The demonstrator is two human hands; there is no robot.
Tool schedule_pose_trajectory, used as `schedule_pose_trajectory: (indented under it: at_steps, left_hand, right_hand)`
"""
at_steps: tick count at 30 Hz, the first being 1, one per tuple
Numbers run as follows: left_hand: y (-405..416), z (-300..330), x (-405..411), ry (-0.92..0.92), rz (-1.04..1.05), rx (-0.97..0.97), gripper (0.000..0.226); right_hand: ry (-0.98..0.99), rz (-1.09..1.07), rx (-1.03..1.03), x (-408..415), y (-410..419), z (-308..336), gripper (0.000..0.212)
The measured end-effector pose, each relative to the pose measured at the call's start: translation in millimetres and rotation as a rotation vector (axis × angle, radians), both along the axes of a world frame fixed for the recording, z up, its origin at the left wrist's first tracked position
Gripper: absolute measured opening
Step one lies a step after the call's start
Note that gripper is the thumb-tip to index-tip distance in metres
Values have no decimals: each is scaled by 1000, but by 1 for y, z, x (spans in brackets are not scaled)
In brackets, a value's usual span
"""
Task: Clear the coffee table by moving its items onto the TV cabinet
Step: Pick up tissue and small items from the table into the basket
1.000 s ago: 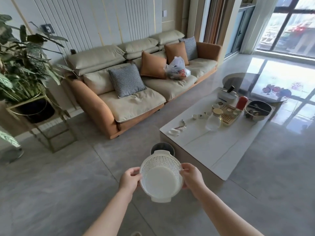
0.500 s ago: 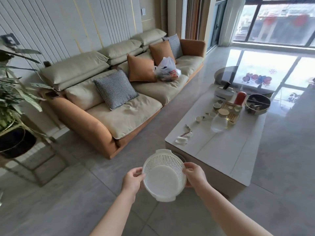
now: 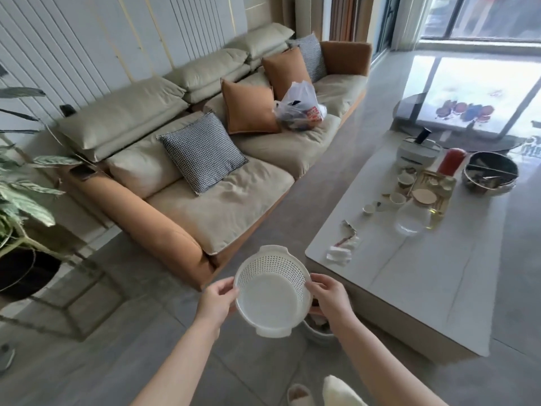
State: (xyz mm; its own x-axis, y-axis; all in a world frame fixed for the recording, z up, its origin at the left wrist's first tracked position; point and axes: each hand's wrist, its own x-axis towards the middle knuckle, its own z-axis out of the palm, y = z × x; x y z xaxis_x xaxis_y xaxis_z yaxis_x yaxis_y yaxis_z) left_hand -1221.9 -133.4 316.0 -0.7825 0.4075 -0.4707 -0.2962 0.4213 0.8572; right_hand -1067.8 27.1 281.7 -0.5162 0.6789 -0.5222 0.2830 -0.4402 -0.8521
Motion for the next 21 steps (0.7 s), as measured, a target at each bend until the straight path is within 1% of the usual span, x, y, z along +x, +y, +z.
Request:
schedule_pose_trajectory:
  at_steps: [3,6,12,16,21]
  left_hand:
    - [17,-5,-39,21,17,-26,35]
    - [33,-11,-70,-2,12,-30,35]
    - [83,-30,-143,-59,-60,-8,35]
    - [115,-44,-208,-101,-205,-24,33]
    - [159,-40,-289,-98,-408,-77,31]
  right_hand:
    - [-4,3,8,-40,18,0,14]
    - [-39,-1,9,-73,35,-1,11]
    - [-87,-51,32,-129,70,-20,12]
    - [-97,-174,21,-176,78,-35,18]
    - [-133,-324,9,-234,88,-34,23]
